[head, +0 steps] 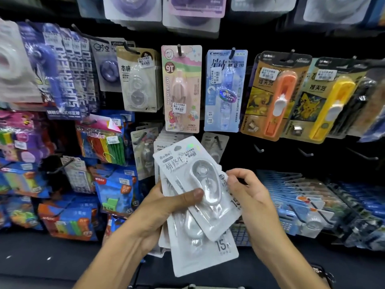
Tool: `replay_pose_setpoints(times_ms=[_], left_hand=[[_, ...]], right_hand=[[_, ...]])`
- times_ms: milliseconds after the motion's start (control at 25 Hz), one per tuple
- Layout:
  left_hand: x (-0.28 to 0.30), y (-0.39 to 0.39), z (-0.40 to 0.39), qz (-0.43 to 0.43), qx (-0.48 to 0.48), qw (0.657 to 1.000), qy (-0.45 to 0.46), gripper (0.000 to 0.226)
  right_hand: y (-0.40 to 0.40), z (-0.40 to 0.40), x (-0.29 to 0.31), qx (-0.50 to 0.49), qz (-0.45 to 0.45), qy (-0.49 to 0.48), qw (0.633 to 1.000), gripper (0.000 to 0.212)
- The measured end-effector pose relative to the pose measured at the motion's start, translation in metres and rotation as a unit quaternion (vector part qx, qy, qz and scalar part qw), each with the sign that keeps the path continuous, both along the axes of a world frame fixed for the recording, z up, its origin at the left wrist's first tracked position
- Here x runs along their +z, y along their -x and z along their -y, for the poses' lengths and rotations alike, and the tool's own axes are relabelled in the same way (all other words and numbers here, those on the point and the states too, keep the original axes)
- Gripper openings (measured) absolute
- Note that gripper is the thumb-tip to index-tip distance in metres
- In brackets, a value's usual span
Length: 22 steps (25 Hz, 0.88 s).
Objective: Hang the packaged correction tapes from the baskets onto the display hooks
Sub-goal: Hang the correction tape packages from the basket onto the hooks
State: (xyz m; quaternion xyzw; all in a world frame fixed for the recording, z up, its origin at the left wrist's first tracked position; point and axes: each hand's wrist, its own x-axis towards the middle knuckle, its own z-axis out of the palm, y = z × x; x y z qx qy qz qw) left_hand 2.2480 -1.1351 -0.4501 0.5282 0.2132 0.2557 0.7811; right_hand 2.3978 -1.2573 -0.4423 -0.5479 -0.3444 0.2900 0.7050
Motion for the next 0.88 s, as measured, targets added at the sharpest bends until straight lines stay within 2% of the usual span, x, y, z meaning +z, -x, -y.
replay_pose_setpoints(times_ms=[80,120,240,280,320,440,520,600,680,760,800,880], left_hand=[[-0.001,-0.001,0.001,0.010,-0.001,1.000,0.029,0.071],[-0.001,-0.002,0.001,0.011,-0.012,0.999,0.038,0.071],[0.000,0.001,0.003,-0.002,-0.039,0.999,0.030,0.070],[0.001,0.003,0.003,-0.013,-0.030,0.999,0.014,0.064],[0.003,0.005,0.002,-0.027,-0.011,1.000,-0.008,0.059],[0.008,0.015,-0.007,-0.046,0.061,0.996,-0.054,0.055],[0.012,0.022,-0.012,-0.026,0.086,0.994,-0.056,0.059],[0.015,0.024,-0.015,0.010,0.101,0.994,-0.051,0.053],[0.015,0.023,-0.016,0.038,0.111,0.992,-0.041,0.041],[0.012,0.021,-0.016,0.037,0.120,0.992,-0.035,0.041],[0.011,0.019,-0.016,0.034,0.124,0.991,-0.030,0.044],[0.009,0.014,-0.015,0.027,0.133,0.990,-0.026,0.051]], right_hand=[[0.003,0.003,-0.003,0.047,-0.009,-0.018,0.999,0.035],[0.005,0.003,-0.004,0.043,-0.024,-0.036,0.998,0.037],[0.003,0.002,-0.008,-0.037,-0.109,-0.072,0.991,0.022],[0.000,0.003,-0.009,-0.065,-0.111,-0.062,0.990,0.020],[-0.006,0.006,-0.012,-0.092,-0.085,-0.039,0.991,0.021],[-0.017,0.017,-0.023,-0.150,0.068,0.031,0.986,0.025],[-0.017,0.019,-0.032,-0.154,0.148,0.046,0.976,0.025],[-0.014,0.010,-0.034,-0.170,0.180,0.065,0.967,0.028],[-0.013,-0.006,-0.027,-0.145,0.124,0.084,0.978,0.041],[-0.011,-0.020,-0.019,-0.061,-0.010,0.077,0.995,0.051],[-0.011,-0.023,-0.019,-0.035,-0.037,0.081,0.995,0.054],[-0.002,-0.021,-0.018,-0.030,0.003,0.081,0.996,0.044]])
